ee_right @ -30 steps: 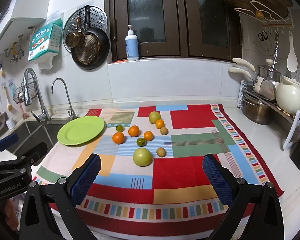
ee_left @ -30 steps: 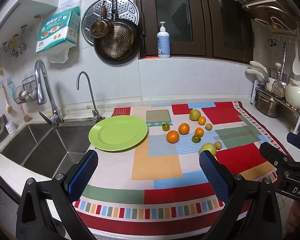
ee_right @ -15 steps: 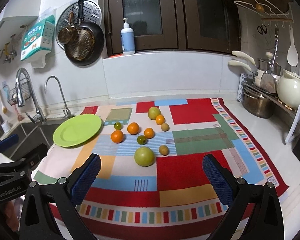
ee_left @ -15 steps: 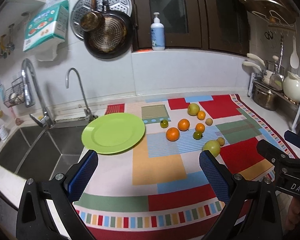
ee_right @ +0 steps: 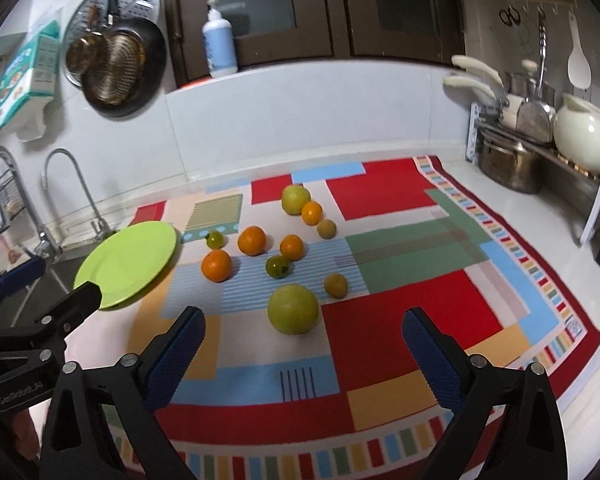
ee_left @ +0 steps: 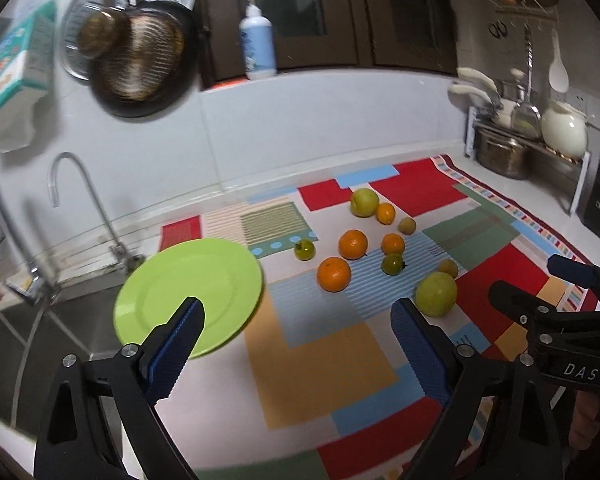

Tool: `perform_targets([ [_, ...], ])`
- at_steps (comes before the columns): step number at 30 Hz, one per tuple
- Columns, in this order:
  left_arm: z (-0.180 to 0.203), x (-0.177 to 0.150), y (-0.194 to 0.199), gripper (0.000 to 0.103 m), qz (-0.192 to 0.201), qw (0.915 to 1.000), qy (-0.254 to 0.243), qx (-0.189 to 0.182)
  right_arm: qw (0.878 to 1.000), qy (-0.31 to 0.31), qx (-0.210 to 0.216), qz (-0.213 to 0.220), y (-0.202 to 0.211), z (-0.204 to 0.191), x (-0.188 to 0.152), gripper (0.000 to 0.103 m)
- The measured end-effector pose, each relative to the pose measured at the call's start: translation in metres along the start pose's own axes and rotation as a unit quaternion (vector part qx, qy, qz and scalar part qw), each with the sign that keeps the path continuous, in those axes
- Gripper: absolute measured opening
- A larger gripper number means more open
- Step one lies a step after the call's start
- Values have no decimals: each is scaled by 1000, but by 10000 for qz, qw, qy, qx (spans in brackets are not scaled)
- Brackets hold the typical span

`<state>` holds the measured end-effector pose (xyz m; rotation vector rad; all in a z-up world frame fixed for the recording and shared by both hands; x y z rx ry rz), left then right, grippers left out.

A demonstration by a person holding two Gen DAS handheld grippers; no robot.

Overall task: Organize fruits
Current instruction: 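Grasp an orange with the left tool while the right tool grasps the large green fruit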

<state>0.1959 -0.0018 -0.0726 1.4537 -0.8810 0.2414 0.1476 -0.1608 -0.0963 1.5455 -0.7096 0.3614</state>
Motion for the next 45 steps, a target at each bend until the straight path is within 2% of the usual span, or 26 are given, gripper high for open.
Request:
perform_targets([
  [11, 4, 25, -79, 85, -416, 9962, -559, -530, 9978, -303, -193, -565, -61, -3, 3, 85],
  [15, 11, 33, -108, 83, -559, 9926, -718, -810, 9960, -389, -277, -760, -79, -2, 5, 81],
  [24, 27, 37, -157, 70, -948, 9833, -843, -1304, 9908, -484, -414, -1192, -111, -4, 4, 70],
  [31, 38, 36, -173, 51, -1134, 9782, -914, -1478, 9889, -535, -378, -1334, -123, -4, 2, 61],
  [34, 40, 36, -176, 42, -1175, 9769, -905, -1536, 9890, -514, -303, -1356, -125, -6, 3, 53],
  [40, 38, 36, -174, 41, -1193, 9769, -873, -1545, 9891, -447, -310, -1367, -126, -8, 4, 51],
  [45, 28, 40, -158, 41, -1052, 9796, -791, -1516, 9906, -427, -242, -1279, -119, -12, 8, 51],
])
Point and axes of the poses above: each gripper's, at about its wrist camera, not at the fingertips, and y roughly against the way its jaws point, z to its right, x to its top, the point moved 9 cm from there along -y, roughly the way its jaws point, and after that the axes turned 14 degrees about -z, right-handed, at the moved point
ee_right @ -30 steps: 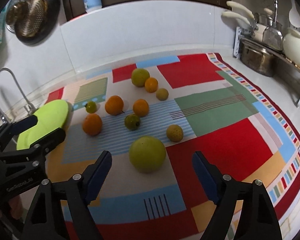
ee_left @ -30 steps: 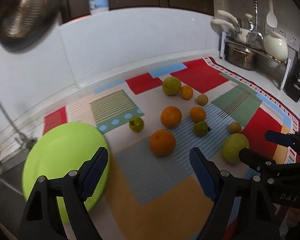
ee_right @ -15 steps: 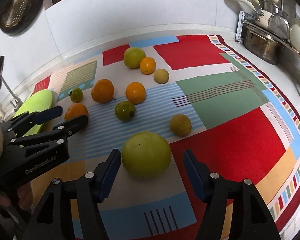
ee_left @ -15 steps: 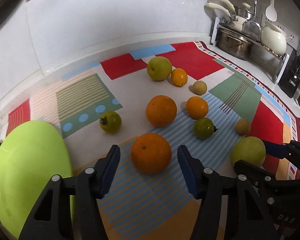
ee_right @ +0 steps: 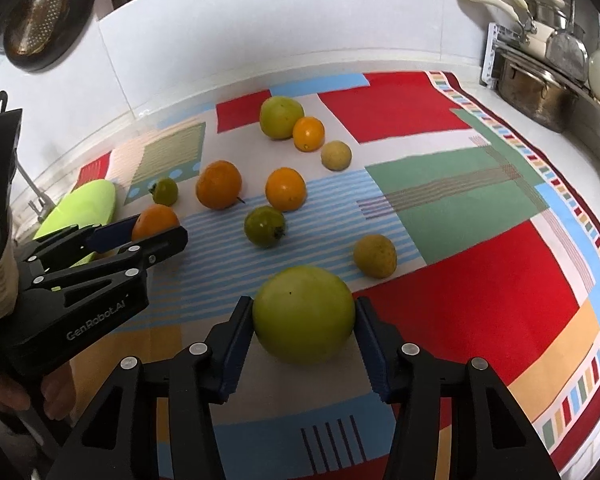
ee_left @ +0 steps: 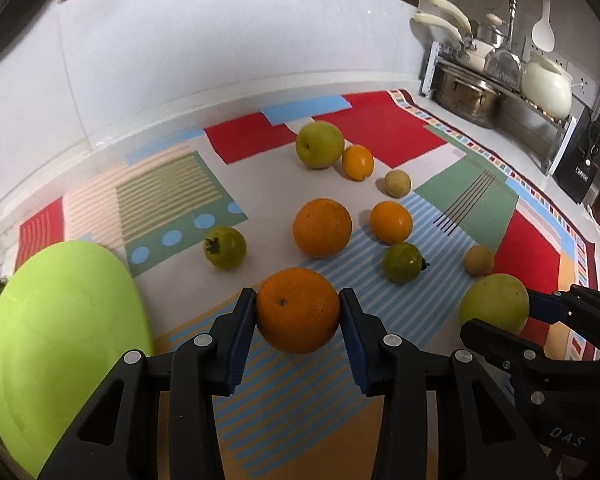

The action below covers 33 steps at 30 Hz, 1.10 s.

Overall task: Organize fruits
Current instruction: 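Grasp an orange with the left tool while the right tool grasps the large green fruit, then carry both fruits to the green plate and open both tools to release them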

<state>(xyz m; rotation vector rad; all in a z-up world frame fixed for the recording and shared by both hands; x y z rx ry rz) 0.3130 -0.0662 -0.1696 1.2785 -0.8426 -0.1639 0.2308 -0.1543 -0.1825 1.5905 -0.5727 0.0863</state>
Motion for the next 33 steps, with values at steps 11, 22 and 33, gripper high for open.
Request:
perform_targets([
  [11, -36, -26, 58, 41, 421, 9963, 633, 413, 9960, 728, 248, 456, 37, -41, 14, 51],
  [22, -110, -69, 95, 41, 552, 9822, 1364, 1168, 9776, 1723, 994, 694, 44, -132, 35, 51],
  [33, -167, -99, 93, 41, 349, 9735, 1727, 1459, 9568, 2481, 1474, 352, 12, -216, 38, 51],
])
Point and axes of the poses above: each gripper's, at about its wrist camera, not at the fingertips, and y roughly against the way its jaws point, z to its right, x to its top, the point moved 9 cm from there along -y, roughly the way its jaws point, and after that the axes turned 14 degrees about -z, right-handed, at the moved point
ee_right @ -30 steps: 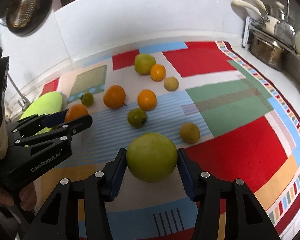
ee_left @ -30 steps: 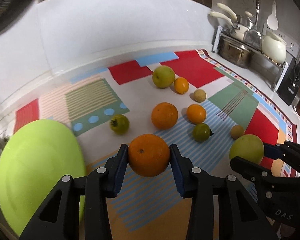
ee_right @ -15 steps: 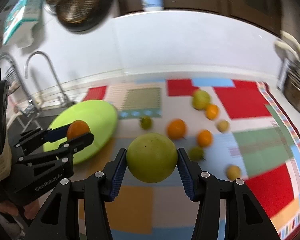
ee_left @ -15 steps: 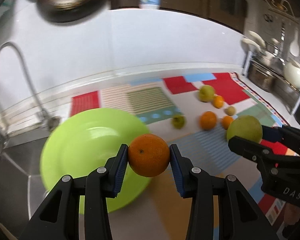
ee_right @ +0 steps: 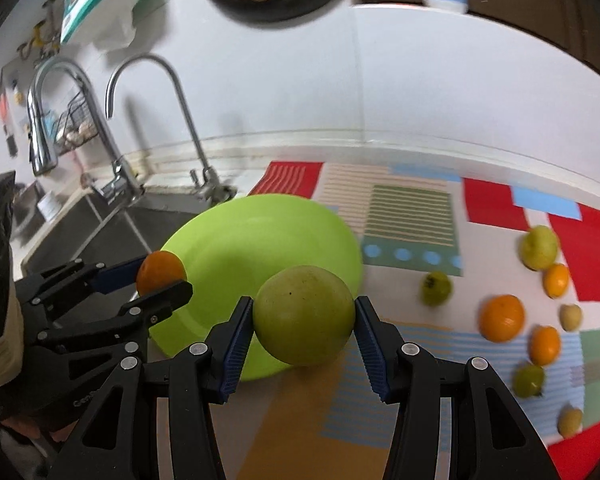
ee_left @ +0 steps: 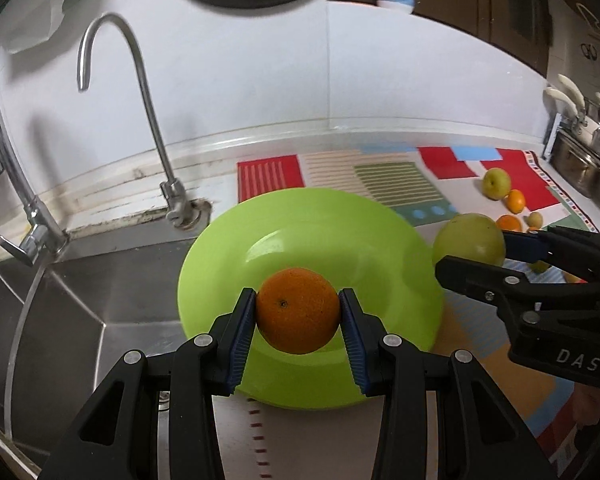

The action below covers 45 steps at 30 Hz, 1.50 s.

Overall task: Organize fruits
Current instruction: 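Carry both fruits to the green plate and open both tools to release them, then move both tools back over the fruits on the tablecloth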

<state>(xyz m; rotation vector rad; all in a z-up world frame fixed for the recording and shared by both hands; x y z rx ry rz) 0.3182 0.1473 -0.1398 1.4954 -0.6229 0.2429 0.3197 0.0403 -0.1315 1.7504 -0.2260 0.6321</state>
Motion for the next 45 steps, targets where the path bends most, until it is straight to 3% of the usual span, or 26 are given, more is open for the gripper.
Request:
perform_targets([
  [11, -17, 2, -34, 42, -301, 9995, 67, -38, 9985, 288, 150, -431, -52, -10, 16, 51],
  [12, -18, 3, -34, 44, -299, 9995, 80, -32, 9984, 291, 162, -462, -55, -9, 16, 51],
  [14, -18, 4, -33, 58, -279, 9996, 82, -26, 9981, 272, 193, -515, -59, -9, 16, 51],
  [16, -20, 4, -31, 61, -261, 9996, 101, 33, 9982, 232, 227, -494, -59, -8, 16, 52],
  [28, -7, 7, 19, 82, 189, 9997, 122, 47, 9989, -45, -340, 328, 15, 6, 10, 70],
  [38, 30, 4, 64, 89, 638, 9979, -84, -96, 9899, -529, -970, 891, 79, 33, -24, 83],
  [45, 69, -1, 84, 90, 805, 9960, -299, -250, 9810, -933, -1303, 1094, 114, 62, -52, 84],
])
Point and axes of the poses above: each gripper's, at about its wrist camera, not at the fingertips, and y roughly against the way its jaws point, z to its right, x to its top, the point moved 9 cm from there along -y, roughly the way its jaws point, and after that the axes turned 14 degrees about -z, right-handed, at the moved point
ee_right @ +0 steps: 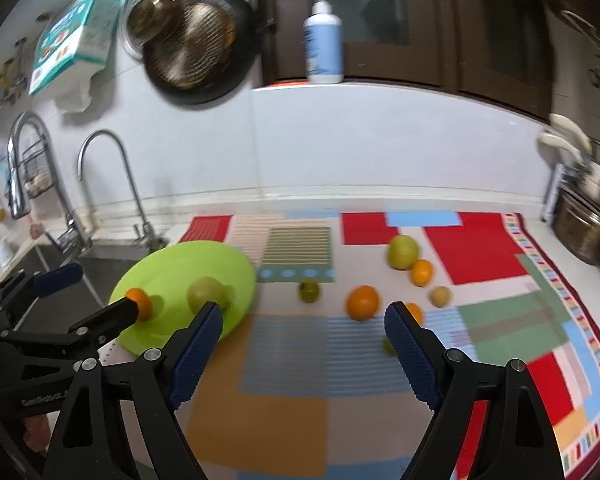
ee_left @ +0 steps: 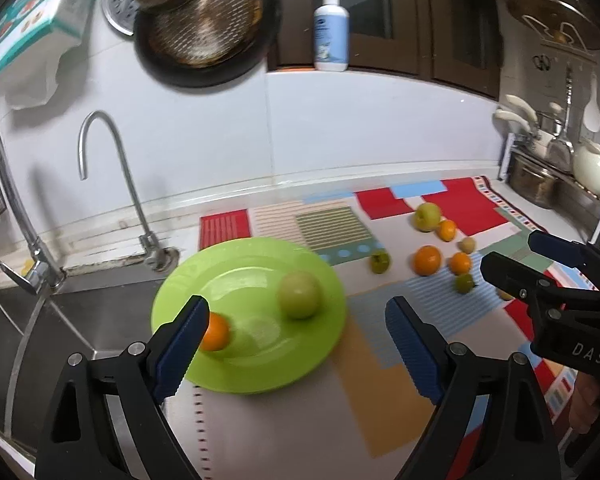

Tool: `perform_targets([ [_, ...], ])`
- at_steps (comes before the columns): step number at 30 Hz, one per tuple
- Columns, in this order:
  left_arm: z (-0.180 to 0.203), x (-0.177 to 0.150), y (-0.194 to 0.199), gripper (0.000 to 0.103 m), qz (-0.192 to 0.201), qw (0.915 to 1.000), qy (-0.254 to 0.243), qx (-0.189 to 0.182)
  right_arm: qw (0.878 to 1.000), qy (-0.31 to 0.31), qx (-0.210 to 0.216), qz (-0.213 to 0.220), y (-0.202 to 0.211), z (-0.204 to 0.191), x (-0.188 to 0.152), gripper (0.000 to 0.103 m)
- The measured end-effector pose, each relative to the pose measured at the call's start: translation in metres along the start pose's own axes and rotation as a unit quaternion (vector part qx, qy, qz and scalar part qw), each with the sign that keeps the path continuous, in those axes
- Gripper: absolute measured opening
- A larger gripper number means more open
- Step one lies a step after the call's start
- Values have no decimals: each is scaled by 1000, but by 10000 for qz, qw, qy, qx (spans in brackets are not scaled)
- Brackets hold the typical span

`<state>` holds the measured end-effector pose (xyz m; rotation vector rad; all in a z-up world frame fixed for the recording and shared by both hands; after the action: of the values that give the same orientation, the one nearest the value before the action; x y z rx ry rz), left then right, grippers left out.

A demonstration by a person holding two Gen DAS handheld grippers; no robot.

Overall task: Organize fruits
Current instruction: 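Move both tools back over the fruits on the tablecloth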

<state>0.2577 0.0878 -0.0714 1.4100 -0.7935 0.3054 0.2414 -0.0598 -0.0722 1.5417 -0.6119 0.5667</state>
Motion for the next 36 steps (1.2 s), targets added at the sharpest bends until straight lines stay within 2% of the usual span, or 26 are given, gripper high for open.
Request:
perform_targets([
  [8, 50, 7, 14, 91, 192, 9998, -95, 50, 9993, -132, -237, 259, 32, 49, -10, 84],
  [19, 113, 13, 20, 90, 314, 9994, -142, 72, 9995, 2, -167, 254, 51, 110, -18, 84],
  [25, 142, 17, 8, 89, 305, 9986, -434, 1, 9996, 118, -221, 113, 45, 134, -25, 84],
  [30, 160, 20, -11, 83, 218, 9965, -793, -143, 9996, 186, -203, -68, 31, 145, -34, 82],
  [36, 171, 21, -43, 76, -21, 9927, -1152, -344, 9989, 189, -126, -407, 4, 148, -44, 70],
])
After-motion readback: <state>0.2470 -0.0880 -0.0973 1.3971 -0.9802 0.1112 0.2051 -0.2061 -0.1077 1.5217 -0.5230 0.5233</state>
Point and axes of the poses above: each gripper's, at about its wrist camera, not at the fingertips, and y roughly against the way its jaws point, z to its right, x to its top, the point moved 9 cm from there along -y, roughly the way its jaws point, and after that the axes turned 14 degrees about -z, right-handed, at the moved point
